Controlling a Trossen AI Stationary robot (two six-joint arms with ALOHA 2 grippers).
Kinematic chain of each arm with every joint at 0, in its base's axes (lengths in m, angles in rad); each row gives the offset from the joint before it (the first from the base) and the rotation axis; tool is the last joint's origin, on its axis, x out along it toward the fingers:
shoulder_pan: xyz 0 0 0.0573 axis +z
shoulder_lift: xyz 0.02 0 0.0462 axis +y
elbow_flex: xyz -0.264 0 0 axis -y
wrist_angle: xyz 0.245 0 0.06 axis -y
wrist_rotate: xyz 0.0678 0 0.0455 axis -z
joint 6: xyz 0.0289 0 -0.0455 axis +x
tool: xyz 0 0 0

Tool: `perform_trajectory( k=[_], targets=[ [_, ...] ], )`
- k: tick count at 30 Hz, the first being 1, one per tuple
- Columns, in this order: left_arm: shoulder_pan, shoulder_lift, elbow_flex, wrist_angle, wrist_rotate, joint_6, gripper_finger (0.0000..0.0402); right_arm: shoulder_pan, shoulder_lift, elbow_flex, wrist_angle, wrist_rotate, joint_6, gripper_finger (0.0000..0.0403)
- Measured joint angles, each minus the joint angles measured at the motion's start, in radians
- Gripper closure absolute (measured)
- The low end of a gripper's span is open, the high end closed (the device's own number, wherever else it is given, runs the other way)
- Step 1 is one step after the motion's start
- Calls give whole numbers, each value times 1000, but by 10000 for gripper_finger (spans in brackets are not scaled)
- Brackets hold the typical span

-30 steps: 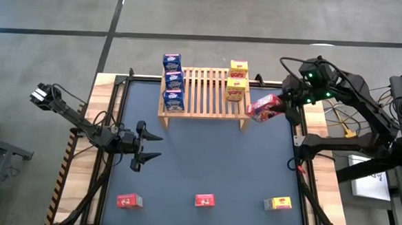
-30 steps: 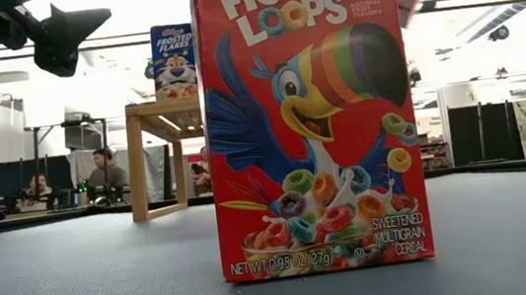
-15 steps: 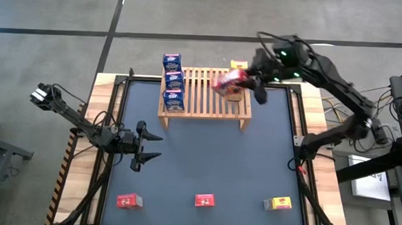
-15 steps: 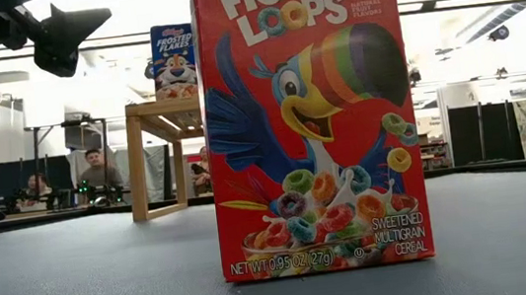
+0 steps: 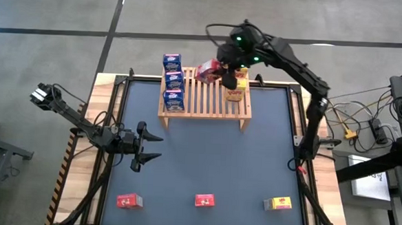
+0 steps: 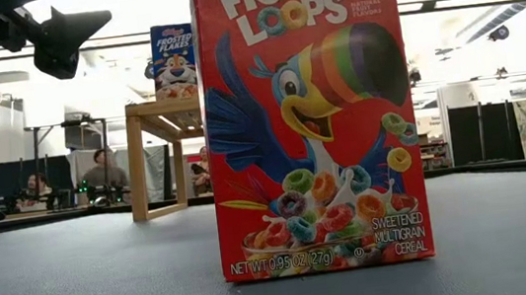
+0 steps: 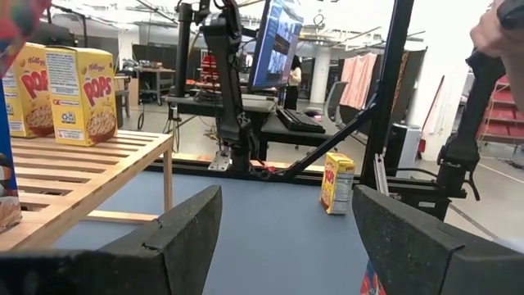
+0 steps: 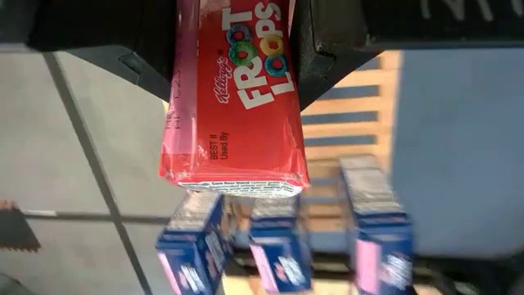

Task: Stack cereal on shelf
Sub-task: Put the top red cereal box on the shelf

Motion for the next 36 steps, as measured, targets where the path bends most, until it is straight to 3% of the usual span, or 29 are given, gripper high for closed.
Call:
perform_trajectory(
  k=[3, 8, 24, 36],
  targets=[
    [0, 0, 0, -1, 0, -1, 143, 0, 72, 70, -43, 74, -34, 255],
    [0, 0, 0, -4, 1, -4, 143, -5, 115, 55, -60, 151, -82, 255],
    [0, 0, 0, -6, 1, -5, 143, -6, 176, 61, -85, 156, -126, 254],
    [0, 0, 0, -11, 1, -5, 143, -6, 171, 61, -61, 158, -122, 192]
  ],
)
